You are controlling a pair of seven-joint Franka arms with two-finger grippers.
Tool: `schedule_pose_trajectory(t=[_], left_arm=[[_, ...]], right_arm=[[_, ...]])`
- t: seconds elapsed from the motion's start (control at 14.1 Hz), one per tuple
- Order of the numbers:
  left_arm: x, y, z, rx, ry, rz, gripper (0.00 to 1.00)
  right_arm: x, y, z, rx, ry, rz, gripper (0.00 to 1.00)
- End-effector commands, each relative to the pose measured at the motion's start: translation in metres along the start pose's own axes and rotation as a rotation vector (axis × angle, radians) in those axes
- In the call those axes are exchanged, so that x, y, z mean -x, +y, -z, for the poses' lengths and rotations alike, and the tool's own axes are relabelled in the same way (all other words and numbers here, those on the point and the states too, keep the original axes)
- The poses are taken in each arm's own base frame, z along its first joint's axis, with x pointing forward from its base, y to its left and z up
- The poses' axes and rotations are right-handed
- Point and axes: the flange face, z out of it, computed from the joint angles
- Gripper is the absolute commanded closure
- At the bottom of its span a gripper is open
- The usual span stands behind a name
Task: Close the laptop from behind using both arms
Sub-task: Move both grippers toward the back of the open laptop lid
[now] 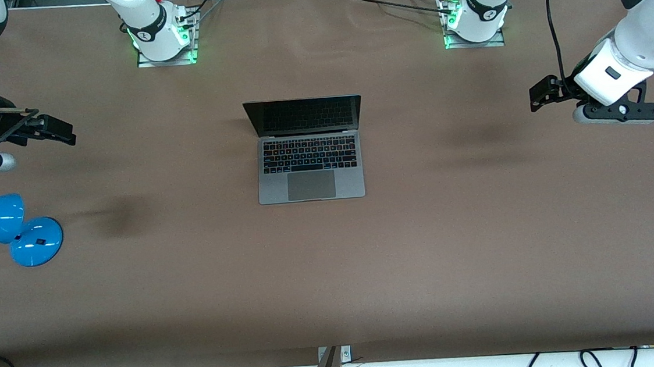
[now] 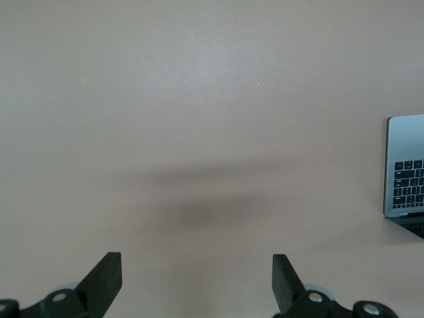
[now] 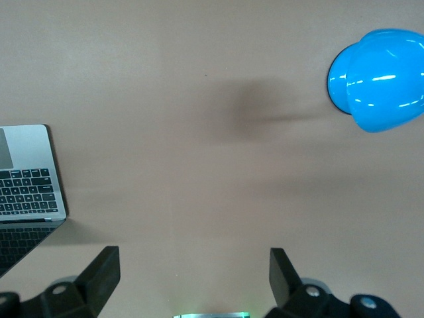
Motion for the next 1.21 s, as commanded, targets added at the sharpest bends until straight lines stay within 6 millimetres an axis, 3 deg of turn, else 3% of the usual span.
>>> schedule_pose_trajectory(t=[0.0,0.36,0.64,0.78,0.92,1.14], left_arm=[[-0.006,0.003,0.001,0.011,-0.016,0.0,0.0],[-0.005,0.004,-0.001,0.009,-0.023,0.0,0.0],[-0.002,0.015,-0.003,0.005,-0.036,0.007,0.0],[-0.001,0.032,-0.004,0.002,-0.038,-0.006,0.0],[-0.001,0.035,-0.005,0.003,-0.04,-0.001,0.0],[0.003,0.059,-0.005,0.0,-0.041,0.018,0.0]], right_arm=[[0.003,0.003,0.0,0.015,0.009,0.007,0.0],[0.001,0.003,0.0,0.015,0.021,0.033,0.0],[0.002,0.003,-0.001,0.015,0.011,0.071,0.0],[0.003,0.002,-0.001,0.014,0.008,0.07,0.0],[0.005,-0.007,0.0,0.014,0.009,0.083,0.0],[0.007,-0.039,-0.005,-0.003,-0.004,0.131,0.0]])
